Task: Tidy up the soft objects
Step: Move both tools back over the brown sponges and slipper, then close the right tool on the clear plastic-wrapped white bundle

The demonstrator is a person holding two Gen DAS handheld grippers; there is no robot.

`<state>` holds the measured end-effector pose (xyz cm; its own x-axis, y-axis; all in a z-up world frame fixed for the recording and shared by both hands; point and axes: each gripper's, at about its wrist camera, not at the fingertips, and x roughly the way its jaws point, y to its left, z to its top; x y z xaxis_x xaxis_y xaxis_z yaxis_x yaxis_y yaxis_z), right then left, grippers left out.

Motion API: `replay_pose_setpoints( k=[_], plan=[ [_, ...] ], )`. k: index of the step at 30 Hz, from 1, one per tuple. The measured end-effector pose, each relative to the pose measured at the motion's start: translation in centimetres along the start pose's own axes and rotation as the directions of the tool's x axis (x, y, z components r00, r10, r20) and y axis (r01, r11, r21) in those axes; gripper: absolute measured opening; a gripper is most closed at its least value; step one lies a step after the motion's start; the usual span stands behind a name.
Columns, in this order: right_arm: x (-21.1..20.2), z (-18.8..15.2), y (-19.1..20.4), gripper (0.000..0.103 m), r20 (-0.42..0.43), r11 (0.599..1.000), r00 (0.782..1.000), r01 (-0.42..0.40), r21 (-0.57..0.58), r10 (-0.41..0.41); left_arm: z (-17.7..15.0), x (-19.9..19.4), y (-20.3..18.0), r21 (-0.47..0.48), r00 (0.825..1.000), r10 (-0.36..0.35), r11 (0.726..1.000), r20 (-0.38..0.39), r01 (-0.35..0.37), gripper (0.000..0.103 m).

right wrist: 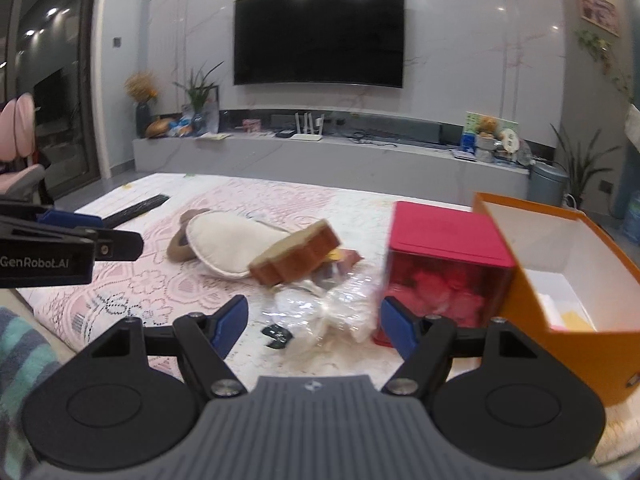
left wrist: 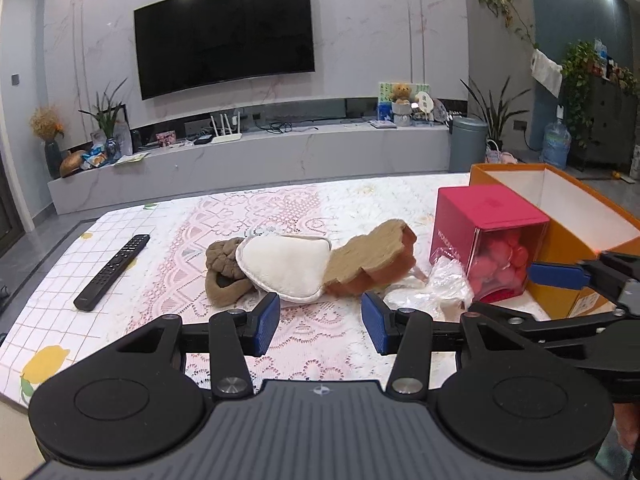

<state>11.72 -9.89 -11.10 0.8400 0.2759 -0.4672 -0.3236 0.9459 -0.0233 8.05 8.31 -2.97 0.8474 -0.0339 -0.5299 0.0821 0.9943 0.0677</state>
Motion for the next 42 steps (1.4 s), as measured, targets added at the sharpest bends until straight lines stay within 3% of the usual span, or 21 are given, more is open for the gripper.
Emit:
replay_pose_setpoints(
  k=[6, 15, 21, 27, 29, 35, 39, 42],
  plan=[
    [3.3, 0.1, 1.2, 0.072, -0.039, 0.999, 0.999, 0.001, -0.033, -0.002, 0.2, 2.3, 0.3, 0.059, 0.998, -0.034, 0.998, -0.050, 0.037, 0.055],
    [7.8, -0.3, 1.9, 0.072, -0.110, 0.999, 0.994, -0.002, -0.032, -0.001, 0.9, 5.9, 1.2, -0.004, 0.982, -0.060, 0.998, -0.182, 0.060, 0.055],
    [10.3, -1.5, 2.3, 0.061, -0.165, 0.999, 0.986, 0.005, -0.045, -0.012, 0.7, 7.6, 1.6, -0.089, 0.958, -0.111, 0.992, -0.264, 0.090, 0.055],
    [11.3, -2.3, 2.1, 0.061, -0.174, 0.999, 0.985, 0.006, -0.041, -0.013, 0.4, 8.4, 0.8, -0.099, 0.949, -0.130, 0.989, -0.287, 0.105, 0.055],
    [11.6, -2.5, 2.2, 0.052, -0.174, 0.999, 0.985, 0.011, -0.049, -0.019, 0.3, 8.6, 0.5, -0.094, 0.947, -0.128, 0.990, -0.295, 0.104, 0.055],
    [11.0, -2.9, 2.2, 0.039, -0.161, 0.996, 0.986, 0.027, -0.086, -0.040, 0.3, 8.6, 0.1, -0.091, 0.943, -0.127, 0.990, -0.308, 0.104, 0.055],
    [10.0, -2.8, 2.1, 0.037, -0.160, 0.995, 0.986, 0.027, -0.100, -0.043, 0.6, 8.5, -0.4, -0.046, 0.944, -0.146, 0.989, -0.297, 0.139, 0.055],
    [9.1, -2.6, 1.8, 0.037, -0.163, 0.993, 0.986, 0.020, -0.118, -0.040, 1.2, 8.4, -1.3, 0.042, 0.951, -0.151, 0.985, -0.269, 0.168, 0.055]
  ],
)
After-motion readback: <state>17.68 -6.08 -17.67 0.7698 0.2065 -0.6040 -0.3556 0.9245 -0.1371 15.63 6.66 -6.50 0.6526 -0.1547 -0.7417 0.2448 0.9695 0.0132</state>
